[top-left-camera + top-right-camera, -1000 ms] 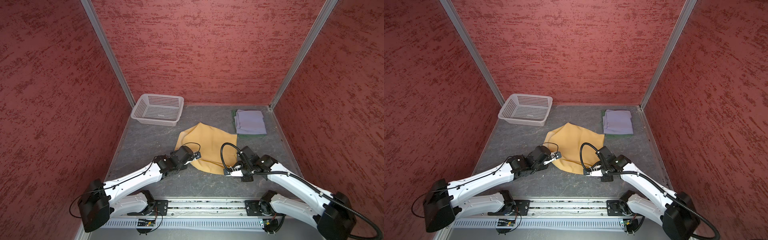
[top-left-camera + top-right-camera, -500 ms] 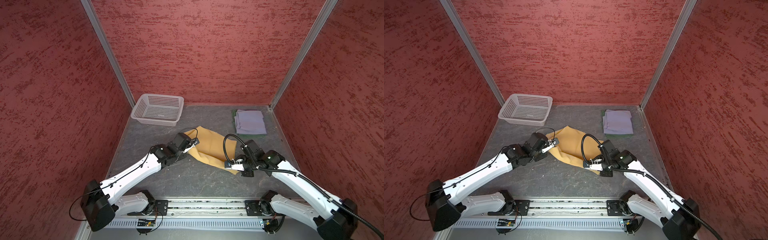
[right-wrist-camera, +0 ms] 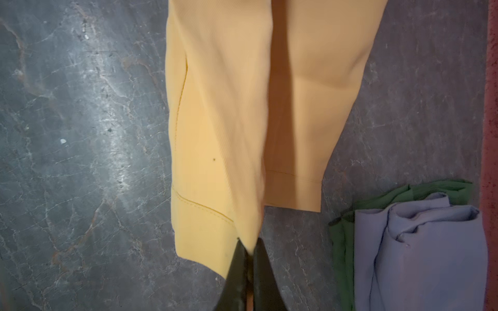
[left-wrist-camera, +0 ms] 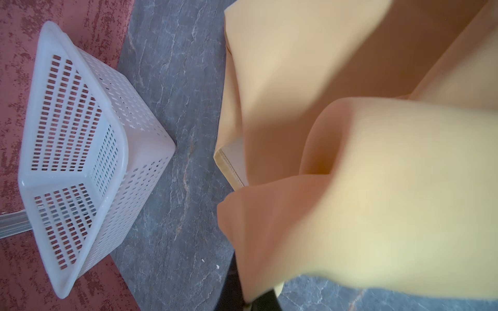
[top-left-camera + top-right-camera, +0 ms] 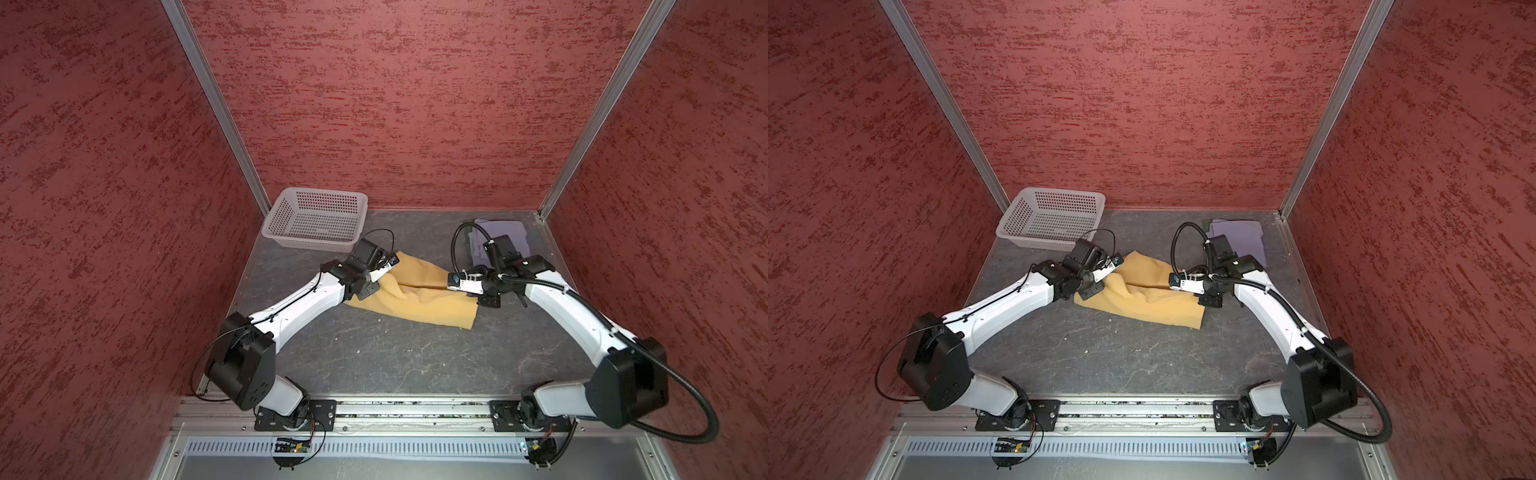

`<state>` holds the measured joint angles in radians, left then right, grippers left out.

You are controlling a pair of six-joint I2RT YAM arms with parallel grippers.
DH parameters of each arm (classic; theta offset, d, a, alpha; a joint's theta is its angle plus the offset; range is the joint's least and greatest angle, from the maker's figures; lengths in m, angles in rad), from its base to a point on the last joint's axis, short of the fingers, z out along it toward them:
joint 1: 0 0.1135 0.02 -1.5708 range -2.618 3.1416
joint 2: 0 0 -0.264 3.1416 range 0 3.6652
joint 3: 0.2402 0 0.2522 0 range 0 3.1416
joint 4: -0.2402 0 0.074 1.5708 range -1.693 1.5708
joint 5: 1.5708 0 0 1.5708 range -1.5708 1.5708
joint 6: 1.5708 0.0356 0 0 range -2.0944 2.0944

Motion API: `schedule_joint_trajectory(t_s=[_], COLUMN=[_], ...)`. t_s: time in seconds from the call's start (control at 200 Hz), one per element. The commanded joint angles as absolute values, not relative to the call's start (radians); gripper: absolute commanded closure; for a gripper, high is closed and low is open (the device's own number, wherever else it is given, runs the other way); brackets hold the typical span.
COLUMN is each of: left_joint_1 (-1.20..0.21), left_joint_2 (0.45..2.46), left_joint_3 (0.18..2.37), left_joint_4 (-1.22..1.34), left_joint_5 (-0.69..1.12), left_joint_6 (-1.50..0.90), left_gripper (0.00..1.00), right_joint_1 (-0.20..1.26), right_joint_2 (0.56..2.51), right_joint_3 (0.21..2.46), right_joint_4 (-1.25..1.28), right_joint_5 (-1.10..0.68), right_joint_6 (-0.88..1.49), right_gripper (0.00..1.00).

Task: Fold and stack skirts
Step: Fold the skirt at the center of the table.

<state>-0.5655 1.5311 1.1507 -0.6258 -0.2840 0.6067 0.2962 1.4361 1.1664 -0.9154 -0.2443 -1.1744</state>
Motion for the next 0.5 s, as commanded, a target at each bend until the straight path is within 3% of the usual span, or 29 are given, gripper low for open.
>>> schedule_joint_trajectory(t_s=[0.0, 0.496], left_joint_1=[-0.547, -0.495], left_joint_2=[1.601, 1.922], left_joint_3=[1.215, 1.46], left_joint_4=[-0.565, -0.585], left_joint_5=[-0.262, -0.283], left_joint_6=[0.604, 0.521], left_gripper=[1.0, 1.0], right_joint_1=[0.249, 0.123], right_joint_2=[1.523, 1.782], right_joint_3=[1.23, 1.308], right_joint_4=[-0.894, -0.675], right_joint_5=[-0.304, -0.335], right_joint_6=[-1.215, -1.09], right_gripper=[1.0, 0.99])
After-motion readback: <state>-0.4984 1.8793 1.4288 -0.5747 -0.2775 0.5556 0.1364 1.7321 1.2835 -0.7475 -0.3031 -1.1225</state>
